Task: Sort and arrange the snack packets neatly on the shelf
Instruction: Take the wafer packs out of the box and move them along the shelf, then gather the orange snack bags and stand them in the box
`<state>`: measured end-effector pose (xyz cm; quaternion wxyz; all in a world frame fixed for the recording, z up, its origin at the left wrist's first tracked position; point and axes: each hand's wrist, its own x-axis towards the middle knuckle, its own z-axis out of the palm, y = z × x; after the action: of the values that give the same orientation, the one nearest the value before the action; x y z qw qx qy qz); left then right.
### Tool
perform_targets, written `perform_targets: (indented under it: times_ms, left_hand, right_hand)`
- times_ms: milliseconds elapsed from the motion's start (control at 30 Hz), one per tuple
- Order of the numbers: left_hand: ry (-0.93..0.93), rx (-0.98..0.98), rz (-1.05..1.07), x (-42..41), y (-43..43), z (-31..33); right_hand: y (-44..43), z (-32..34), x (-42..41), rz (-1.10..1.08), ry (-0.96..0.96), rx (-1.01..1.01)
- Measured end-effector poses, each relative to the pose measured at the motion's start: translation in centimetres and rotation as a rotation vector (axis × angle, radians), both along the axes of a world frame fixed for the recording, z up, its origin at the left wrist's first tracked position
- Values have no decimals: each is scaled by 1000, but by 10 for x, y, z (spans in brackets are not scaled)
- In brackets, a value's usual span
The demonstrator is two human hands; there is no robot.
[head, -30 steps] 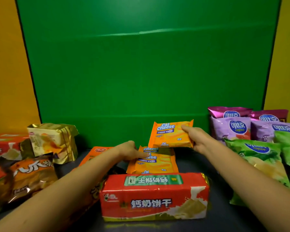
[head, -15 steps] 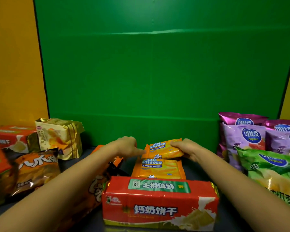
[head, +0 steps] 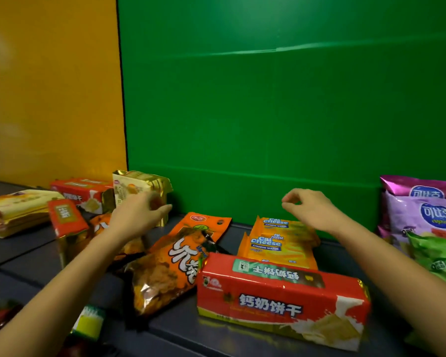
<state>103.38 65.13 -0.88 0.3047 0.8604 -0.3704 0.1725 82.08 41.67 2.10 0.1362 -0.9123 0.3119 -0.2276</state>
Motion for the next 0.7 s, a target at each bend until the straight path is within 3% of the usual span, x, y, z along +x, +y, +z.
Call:
perform_targets:
  times_ms: [167, 333, 500, 700]
  left_hand:
    - [31, -66, 147, 13, 53, -22]
    - [-14, -75, 186, 21, 78, -35]
    - [-78, 1, 156, 29, 86, -38]
    - [-26, 257, 135, 38, 84, -41]
  right_hand:
    - [54, 12, 9, 182, 28, -14]
    - [94, 6, 31, 260, 178, -1]
    - [123, 0, 54, 195, 355, 5]
    - [158, -11, 74, 17, 257, -98]
